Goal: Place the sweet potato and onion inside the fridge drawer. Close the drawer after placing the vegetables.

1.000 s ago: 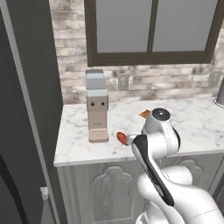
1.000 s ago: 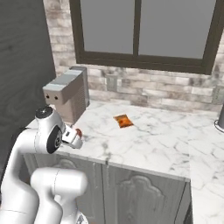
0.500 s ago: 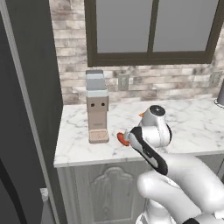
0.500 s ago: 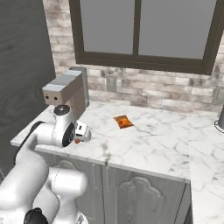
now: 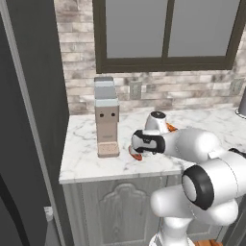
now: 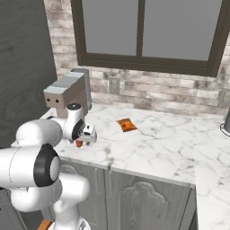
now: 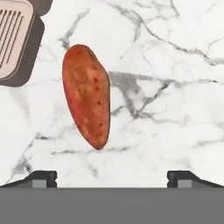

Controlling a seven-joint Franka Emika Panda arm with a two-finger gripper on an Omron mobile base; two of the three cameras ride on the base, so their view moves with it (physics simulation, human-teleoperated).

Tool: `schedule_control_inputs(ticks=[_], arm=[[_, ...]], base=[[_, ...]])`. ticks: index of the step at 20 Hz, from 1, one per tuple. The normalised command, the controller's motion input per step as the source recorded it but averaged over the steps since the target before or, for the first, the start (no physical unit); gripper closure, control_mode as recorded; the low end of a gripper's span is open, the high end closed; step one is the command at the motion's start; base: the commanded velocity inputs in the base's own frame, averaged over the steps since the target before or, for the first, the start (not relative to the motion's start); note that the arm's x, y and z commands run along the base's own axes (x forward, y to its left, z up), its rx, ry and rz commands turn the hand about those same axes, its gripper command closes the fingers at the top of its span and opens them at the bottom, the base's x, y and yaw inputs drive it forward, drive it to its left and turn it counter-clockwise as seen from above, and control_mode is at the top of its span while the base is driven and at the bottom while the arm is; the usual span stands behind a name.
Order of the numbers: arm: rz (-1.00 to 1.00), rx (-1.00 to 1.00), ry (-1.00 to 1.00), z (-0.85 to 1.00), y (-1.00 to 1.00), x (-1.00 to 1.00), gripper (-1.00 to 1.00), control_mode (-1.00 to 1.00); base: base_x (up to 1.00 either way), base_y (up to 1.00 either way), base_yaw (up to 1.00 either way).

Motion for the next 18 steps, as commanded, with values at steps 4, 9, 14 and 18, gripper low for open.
schedule_control_inputs(ticks=[4, 9, 14, 18], arm=[[0.00, -0.01, 0.02, -0.28, 0.10, 0.11, -1.00, -1.00], [0.00, 0.00, -0.14, -0.36, 0.00, -0.03, -1.00, -1.00], [0.00, 0.00, -0.01, -0.01, 0.03, 0.21, -1.00, -1.00], [0.00, 0.00, 0.00, -0.01, 0.13, 0.29, -1.00, -1.00]], base=[[0.00, 0.00, 0.00], [0.00, 0.00, 0.00], [0.00, 0.00, 0.00], [0.00, 0.00, 0.00]])
